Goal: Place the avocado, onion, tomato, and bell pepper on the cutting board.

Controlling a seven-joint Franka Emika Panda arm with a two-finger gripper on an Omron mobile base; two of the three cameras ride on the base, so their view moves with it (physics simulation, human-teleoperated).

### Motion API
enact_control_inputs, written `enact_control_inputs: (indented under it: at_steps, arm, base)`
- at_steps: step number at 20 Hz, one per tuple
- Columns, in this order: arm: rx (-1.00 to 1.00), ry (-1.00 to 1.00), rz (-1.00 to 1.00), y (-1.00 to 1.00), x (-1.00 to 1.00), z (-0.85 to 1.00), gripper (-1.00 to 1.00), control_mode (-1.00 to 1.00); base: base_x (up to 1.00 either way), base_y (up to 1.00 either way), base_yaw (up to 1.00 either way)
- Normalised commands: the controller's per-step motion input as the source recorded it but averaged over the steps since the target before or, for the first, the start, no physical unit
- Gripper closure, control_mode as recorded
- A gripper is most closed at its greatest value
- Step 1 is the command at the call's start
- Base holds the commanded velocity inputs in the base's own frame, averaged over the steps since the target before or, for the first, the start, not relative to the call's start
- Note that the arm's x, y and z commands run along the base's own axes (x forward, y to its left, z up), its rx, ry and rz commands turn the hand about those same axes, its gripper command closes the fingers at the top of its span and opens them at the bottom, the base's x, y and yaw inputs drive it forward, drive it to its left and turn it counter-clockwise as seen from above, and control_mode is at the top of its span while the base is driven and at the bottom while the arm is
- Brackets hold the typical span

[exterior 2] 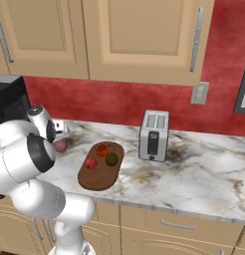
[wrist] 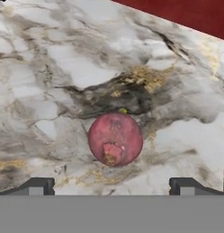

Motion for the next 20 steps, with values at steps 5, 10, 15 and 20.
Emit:
enact_control_inputs:
  at_steps: [5,10,15,20]
  arm:
    - [0.0,0.01,0.0,0.01,0.1,-0.2,-1.0,-1.0]
    - [0.0,0.02,0.0,0.03,0.14,-0.22,-1.0,-1.0]
    - [0.0,0.03,0.0,0.05,0.17,-0.22,-1.0,-1.0]
    - [0.0,0.03,0.0,0.06,0.2,-0.21,-1.0,-1.0]
  base:
    - [0.0,0.0,0.0]
    - [0.0,0.0,0.0]
    - [0.0,0.0,0.0]
    - [0.0,0.0,0.0]
